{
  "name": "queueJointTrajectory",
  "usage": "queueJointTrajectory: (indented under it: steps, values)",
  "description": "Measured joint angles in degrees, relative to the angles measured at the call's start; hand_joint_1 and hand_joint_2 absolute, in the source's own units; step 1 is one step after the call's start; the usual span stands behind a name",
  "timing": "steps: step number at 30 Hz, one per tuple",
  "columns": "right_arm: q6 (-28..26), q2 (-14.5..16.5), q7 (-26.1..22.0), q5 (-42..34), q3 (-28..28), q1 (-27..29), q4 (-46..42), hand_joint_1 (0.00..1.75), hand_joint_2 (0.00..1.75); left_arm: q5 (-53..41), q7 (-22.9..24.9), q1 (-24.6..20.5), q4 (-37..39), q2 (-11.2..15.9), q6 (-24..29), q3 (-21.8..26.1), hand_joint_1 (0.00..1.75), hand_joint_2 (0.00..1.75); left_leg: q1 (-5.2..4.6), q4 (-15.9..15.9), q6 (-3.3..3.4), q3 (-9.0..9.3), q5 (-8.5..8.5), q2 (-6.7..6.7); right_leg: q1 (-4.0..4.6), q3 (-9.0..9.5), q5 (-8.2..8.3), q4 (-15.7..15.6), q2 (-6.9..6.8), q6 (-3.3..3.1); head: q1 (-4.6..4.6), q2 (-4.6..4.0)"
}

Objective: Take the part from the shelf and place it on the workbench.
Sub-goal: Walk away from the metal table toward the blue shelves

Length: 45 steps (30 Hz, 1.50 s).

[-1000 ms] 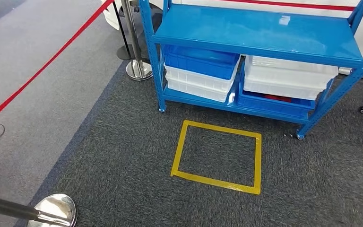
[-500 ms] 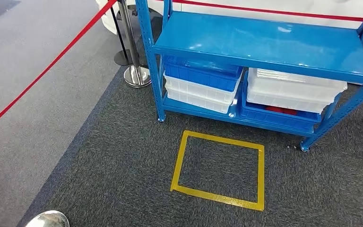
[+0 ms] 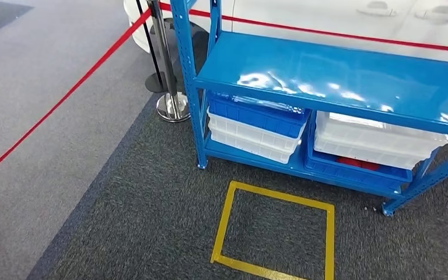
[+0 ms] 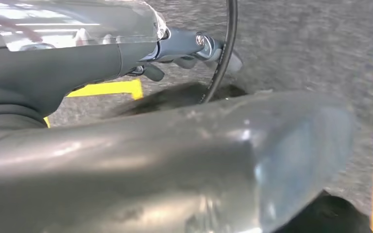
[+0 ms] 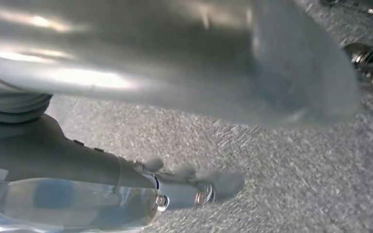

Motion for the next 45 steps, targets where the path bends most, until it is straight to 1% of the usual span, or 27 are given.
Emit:
queueJointTrajectory:
  steps: [2, 4, 6, 8, 9, 10, 12, 13, 14, 17, 19, 20, 22, 24, 25, 26, 28, 29, 30, 32, 34, 36, 38, 39, 40, 42, 45]
  values:
    - [-0.03, -0.09, -0.01, 0.00, 0.14, -0.20, 0.01, 0.00, 0.00, -0.19, -0.04, -0.33, -0.19, 0.10, -0.04, -0.32, 0.00, 0.00, 0.20, 5.46, -0.52, -2.02, 2.02, 0.14, -0.07, 1.54, -1.27, -0.41, 0.17, -0.93, -0.13, 0.00]
    - [-0.06, -0.17, -0.01, 0.01, 0.24, -0.29, 0.02, 0.00, 0.00, -0.41, -0.01, -0.40, -0.25, 0.23, -0.10, -0.41, 0.00, 0.00, 0.43, 13.93, -1.03, -7.31, 2.94, 0.40, -0.27, 3.55, -2.58, -1.08, 0.18, -1.49, -0.46, 0.00]
    - [-0.08, -0.25, -0.01, 0.02, 0.27, -0.27, 0.04, 0.00, 0.00, -0.51, 0.06, -0.30, -0.25, 0.29, -0.21, -0.37, 0.00, 0.00, 0.61, 19.32, -1.46, -13.08, -1.28, 0.58, -0.41, 5.81, -4.15, -1.68, 0.30, -1.56, -0.71, 0.00]
    - [-0.06, -0.27, -0.01, 0.02, 0.30, -0.19, 0.11, 0.00, 0.00, -0.54, 0.09, -0.16, -0.25, 0.30, -0.31, -0.35, 0.00, 0.00, 0.67, 19.23, -1.56, -17.02, -7.26, 0.66, -0.56, 8.40, -5.95, -2.18, 0.50, -1.38, -0.79, 0.00]
    - [-0.06, -0.27, -0.01, 0.02, 0.32, -0.15, 0.17, 0.00, 0.00, -0.54, 0.09, -0.07, -0.25, 0.30, -0.35, -0.34, 0.00, 0.00, 0.68, 17.63, -1.50, -18.27, -8.35, 0.69, -0.62, 9.73, -6.89, -2.36, 0.58, -1.26, -0.82, 0.00]
    - [-0.05, -0.27, -0.01, 0.02, 0.37, -0.12, 0.23, 0.00, 0.00, -0.54, 0.09, 0.06, -0.24, 0.30, -0.36, -0.33, 0.00, 0.00, 0.66, 15.18, -1.35, -19.22, -6.84, 0.74, -0.68, 11.03, -7.87, -2.52, 0.61, -1.12, -0.82, -0.01]
    - [-0.05, -0.26, -0.01, 0.01, 0.45, -0.04, 0.38, 0.00, 0.00, -0.54, 0.11, 0.46, -0.19, 0.30, -0.37, -0.31, 0.00, 0.00, 0.44, 9.25, -0.79, -20.75, 3.45, 1.04, -0.64, 13.12, -9.80, -2.67, 0.79, -0.66, -1.01, 0.00]
    - [-0.06, -0.27, 0.01, 0.01, 0.50, -0.07, 0.44, 0.00, 0.00, -0.54, 0.13, 0.52, -0.17, 0.29, -0.36, -0.30, 0.00, 0.00, 0.29, 7.27, -0.49, -20.97, 8.15, 1.18, -0.58, 13.97, -10.69, -3.02, 0.88, -0.29, -1.04, 0.00]
    - [-0.06, -0.29, 0.01, 0.01, 0.54, -0.11, 0.48, 0.00, 0.00, -0.53, 0.15, 0.51, -0.16, 0.26, -0.36, -0.30, 0.00, 0.00, 0.16, 6.00, -0.14, -20.85, 11.07, 1.17, -0.45, 14.84, -11.10, -3.25, 0.96, 0.15, -1.09, 0.00]
    - [-0.06, -0.40, 0.00, 0.00, 0.61, -0.40, 0.50, 0.00, 0.00, -0.55, 0.15, 0.14, -0.19, 0.13, -0.36, -0.35, 0.00, 0.00, 0.25, 4.62, 1.01, -18.15, 10.39, 0.70, -0.36, 14.59, -8.30, 0.37, 0.91, 1.44, -0.97, 0.01]
    - [-0.06, -0.42, -0.01, 0.01, 0.65, -0.58, 0.54, 0.00, 0.00, -0.56, 0.11, 0.06, -0.20, 0.08, -0.39, -0.32, 0.00, 0.00, 0.23, 3.60, 1.72, -15.54, 9.30, 0.63, -0.42, 10.01, -6.35, 7.98, 0.73, 1.63, -0.85, 0.01]
    - [-0.06, -0.42, -0.01, 0.02, 0.68, -0.62, 0.57, 0.00, 0.00, -0.57, 0.12, 0.09, -0.20, 0.05, -0.44, -0.30, 0.00, 0.00, 0.11, 3.20, 2.01, -14.25, 8.48, 0.62, -0.38, 7.28, -7.29, 11.38, 0.60, 1.54, -0.75, 0.00]
    - [-0.06, -0.42, -0.01, 0.02, 0.73, -0.50, 0.68, 0.00, 0.00, -0.61, 0.15, 0.11, -0.19, 0.01, -0.56, -0.27, 0.00, 0.00, -0.13, 2.81, 2.39, -11.82, 6.76, 0.43, -0.20, 2.84, -12.89, 14.02, 0.51, 1.36, -0.73, 0.00]
    - [-0.06, -0.42, -0.01, 0.02, 0.74, -0.29, 0.80, 0.00, 0.00, -0.77, 0.18, 0.16, -0.18, -0.01, -0.69, -0.25, 0.00, 0.00, -0.35, 2.68, 2.50, -9.43, 4.87, 0.11, 0.07, 0.28, -17.85, 12.24, 0.52, 1.16, -0.69, 0.00]
    - [-0.06, -0.42, -0.01, 0.02, 0.74, -0.20, 0.84, 0.00, 0.00, -0.90, 0.19, 0.16, -0.18, -0.01, -0.78, -0.25, 0.00, 0.00, -0.49, 2.64, 2.49, -8.13, 3.83, -0.02, 0.26, -0.51, -17.80, 10.03, 0.52, 0.97, -0.65, 0.00]
    - [-0.06, -0.43, -0.02, 0.02, 0.74, -0.11, 0.86, 0.00, 0.00, -1.12, 0.19, 0.17, -0.16, -0.02, -0.85, -0.25, 0.00, 0.00, -0.57, 2.59, 2.48, -6.91, 2.84, -0.05, 0.47, -0.75, -14.75, 7.40, 0.52, 0.54, -0.64, 0.00]
    - [-0.01, -0.53, -0.13, 0.02, 0.75, 0.08, 0.90, 0.00, 0.00, -1.48, 0.24, 0.08, -0.03, -0.05, -0.95, -0.24, 0.00, 0.00, -0.81, 2.62, 2.22, -4.67, 0.84, -0.27, 1.04, -0.13, -6.27, 2.75, 0.62, -0.33, -0.72, -0.01]
    - [0.03, -0.57, -0.32, 0.01, 0.79, 0.08, 0.91, 0.00, 0.00, -1.67, 0.29, -0.06, 0.02, -0.05, -0.97, -0.26, 0.00, 0.00, -0.83, 2.59, 1.95, -3.73, 0.04, -0.40, 1.27, 0.48, -3.42, 1.71, 0.68, -0.62, -0.79, 0.00]
    - [0.11, -0.65, -0.62, 0.01, 0.83, 0.04, 0.85, 0.00, 0.00, -1.84, 0.35, -0.27, 0.05, -0.03, -0.97, -0.31, 0.00, 0.00, -0.87, 3.21, 1.59, -3.23, -0.06, -0.54, 1.38, 1.12, -2.38, 1.27, 0.78, -0.74, -0.79, 0.00]
    - [0.24, -0.71, -1.37, 0.00, 0.97, -0.29, 0.72, 0.00, 0.00, -2.33, 0.57, -0.84, -0.02, 0.12, -0.92, -0.46, 0.00, 0.00, -0.95, 6.08, 0.91, -3.72, 1.03, -0.52, 1.07, 2.30, -2.36, 0.92, 0.85, -1.05, -0.63, 0.00]
    - [0.31, -0.84, -1.99, 0.01, 1.19, -0.58, 0.64, 0.00, 0.00, -2.79, 0.88, -1.32, -0.05, 0.32, -0.85, -0.60, 0.00, 0.00, -0.94, 11.50, 0.34, -6.82, 1.51, -0.15, 0.52, 3.14, -2.37, 0.20, 0.85, -1.52, -0.67, 0.00]
    - [0.38, -0.92, -2.34, 0.02, 1.35, -0.52, 0.63, 0.00, 0.00, -3.16, 1.15, -1.41, -0.06, 0.45, -0.74, -0.62, 0.00, 0.00, -0.42, 16.63, -0.31, -10.79, -1.68, 0.25, 0.22, 3.72, -2.73, -0.43, 0.84, -1.71, -0.85, 0.00]
    - [0.56, -0.92, -2.52, 0.02, 1.37, -0.13, 0.65, 0.00, 0.00, -3.50, 1.29, -1.17, -0.05, 0.49, -0.67, -0.54, 0.00, 0.00, 0.23, 18.92, -1.03, -13.87, -5.21, 0.46, 0.03, 4.28, -3.27, -0.68, 0.80, -1.57, -0.84, 0.00]
    - [0.68, -0.89, -2.57, 0.02, 1.37, 0.08, 0.66, 0.00, 0.00, -3.61, 1.33, -1.02, -0.05, 0.49, -0.68, -0.51, 0.00, 0.00, 0.51, 18.27, -1.36, -14.65, -5.13, 0.56, -0.05, 4.55, -3.57, -0.70, 0.78, -1.44, -0.83, -0.01]
    - [0.80, -0.85, -2.60, 0.02, 1.38, 0.26, 0.66, 0.00, 0.00, -3.73, 1.36, -0.89, -0.04, 0.49, -0.69, -0.50, 0.00, 0.00, 0.72, 16.16, -1.63, -14.73, -3.38, 0.64, -0.14, 4.85, -3.87, -0.69, 0.78, -1.29, -0.84, -0.01]
    - [1.03, -0.73, -2.48, 0.02, 1.39, 0.55, 0.67, 0.00, 0.00, -3.92, 1.44, -0.66, -0.03, 0.47, -0.69, -0.48, 0.00, 0.00, 0.90, 9.36, -1.78, -13.47, 2.44, 0.76, -0.31, 5.64, -4.43, -0.71, 0.78, -0.87, -0.81, 0.00]
    - [1.14, -0.66, -2.22, 0.02, 1.36, 0.68, 0.67, 0.00, 0.00, -4.14, 1.63, -0.58, 0.16, 0.43, -0.64, -0.53, 0.00, 0.00, 0.46, 5.20, -0.94, -12.81, 3.64, 0.95, -0.36, 6.20, -5.07, -0.77, 0.85, 0.23, -0.92, 0.00]
